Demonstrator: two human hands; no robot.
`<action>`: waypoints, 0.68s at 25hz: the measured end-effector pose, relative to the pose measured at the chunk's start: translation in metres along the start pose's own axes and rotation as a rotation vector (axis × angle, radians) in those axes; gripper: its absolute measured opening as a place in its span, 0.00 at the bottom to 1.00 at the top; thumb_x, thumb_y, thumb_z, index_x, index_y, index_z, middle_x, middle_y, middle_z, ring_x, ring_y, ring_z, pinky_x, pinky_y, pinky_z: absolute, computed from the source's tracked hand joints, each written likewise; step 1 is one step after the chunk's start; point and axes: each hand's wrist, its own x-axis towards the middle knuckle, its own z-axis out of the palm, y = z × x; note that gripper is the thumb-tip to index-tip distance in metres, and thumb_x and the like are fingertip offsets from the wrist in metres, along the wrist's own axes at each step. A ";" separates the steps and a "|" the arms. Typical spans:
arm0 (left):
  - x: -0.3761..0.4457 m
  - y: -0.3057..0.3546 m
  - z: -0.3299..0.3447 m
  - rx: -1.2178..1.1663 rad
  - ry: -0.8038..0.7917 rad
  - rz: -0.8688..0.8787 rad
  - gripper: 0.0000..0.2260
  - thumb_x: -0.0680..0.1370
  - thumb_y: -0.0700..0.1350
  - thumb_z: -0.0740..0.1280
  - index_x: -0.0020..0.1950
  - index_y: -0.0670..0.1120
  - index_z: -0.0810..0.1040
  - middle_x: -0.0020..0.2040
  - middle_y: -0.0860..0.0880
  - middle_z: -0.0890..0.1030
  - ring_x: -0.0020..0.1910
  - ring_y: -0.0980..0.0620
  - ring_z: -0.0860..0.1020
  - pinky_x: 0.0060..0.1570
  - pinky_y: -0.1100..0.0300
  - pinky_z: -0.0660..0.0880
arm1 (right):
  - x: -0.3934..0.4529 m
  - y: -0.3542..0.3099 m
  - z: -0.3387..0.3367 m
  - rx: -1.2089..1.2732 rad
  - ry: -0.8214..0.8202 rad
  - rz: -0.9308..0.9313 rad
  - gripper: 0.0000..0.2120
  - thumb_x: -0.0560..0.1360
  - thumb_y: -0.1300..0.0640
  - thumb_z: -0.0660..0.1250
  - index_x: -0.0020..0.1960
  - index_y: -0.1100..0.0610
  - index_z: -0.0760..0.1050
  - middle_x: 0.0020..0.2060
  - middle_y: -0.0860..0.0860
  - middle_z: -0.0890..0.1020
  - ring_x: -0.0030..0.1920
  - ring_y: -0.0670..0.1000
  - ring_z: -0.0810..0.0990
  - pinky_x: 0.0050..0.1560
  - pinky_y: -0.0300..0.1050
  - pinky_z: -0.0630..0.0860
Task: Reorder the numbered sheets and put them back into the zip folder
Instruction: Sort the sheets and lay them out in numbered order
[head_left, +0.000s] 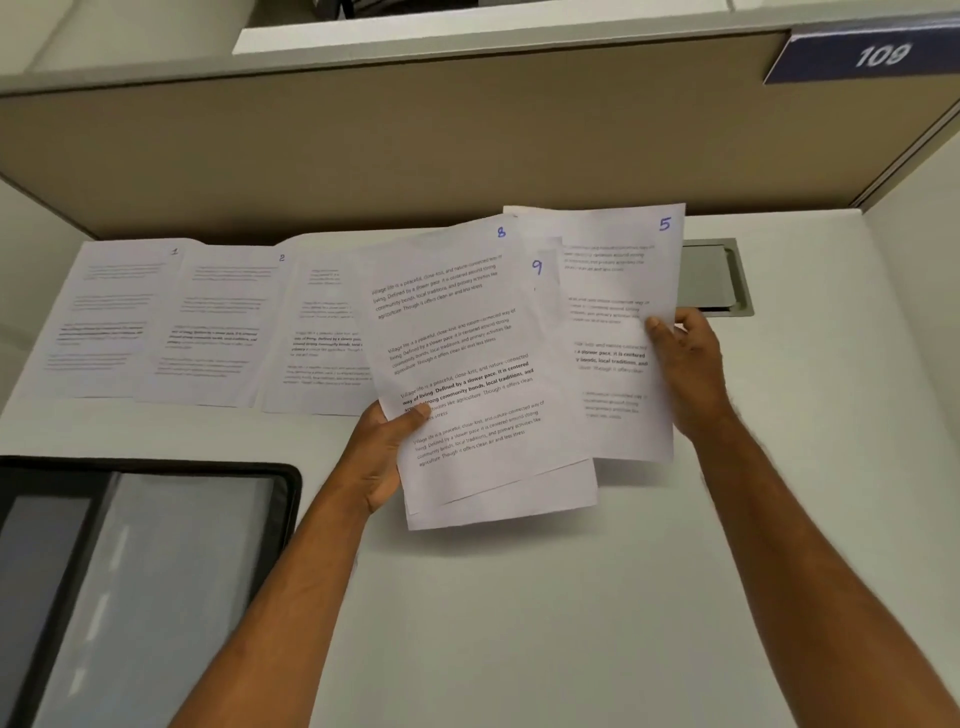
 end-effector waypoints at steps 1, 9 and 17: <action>0.004 0.002 0.000 -0.002 0.008 0.004 0.14 0.81 0.35 0.65 0.65 0.46 0.79 0.61 0.46 0.84 0.59 0.47 0.83 0.56 0.52 0.82 | 0.012 0.004 -0.005 -0.026 0.049 -0.004 0.09 0.83 0.52 0.68 0.58 0.57 0.73 0.50 0.49 0.84 0.43 0.46 0.83 0.46 0.44 0.80; 0.018 -0.006 -0.006 -0.006 0.067 -0.023 0.13 0.82 0.33 0.64 0.62 0.47 0.80 0.58 0.47 0.86 0.55 0.49 0.85 0.54 0.54 0.83 | 0.060 0.043 -0.031 -0.412 0.195 -0.100 0.24 0.83 0.51 0.68 0.75 0.59 0.67 0.65 0.57 0.78 0.63 0.59 0.78 0.60 0.46 0.74; 0.025 -0.008 -0.008 -0.039 0.071 -0.023 0.15 0.82 0.33 0.63 0.65 0.48 0.79 0.61 0.47 0.85 0.58 0.49 0.84 0.54 0.55 0.82 | 0.010 0.108 0.005 -1.107 0.005 -0.389 0.40 0.78 0.29 0.58 0.82 0.52 0.64 0.82 0.60 0.62 0.82 0.65 0.58 0.80 0.64 0.54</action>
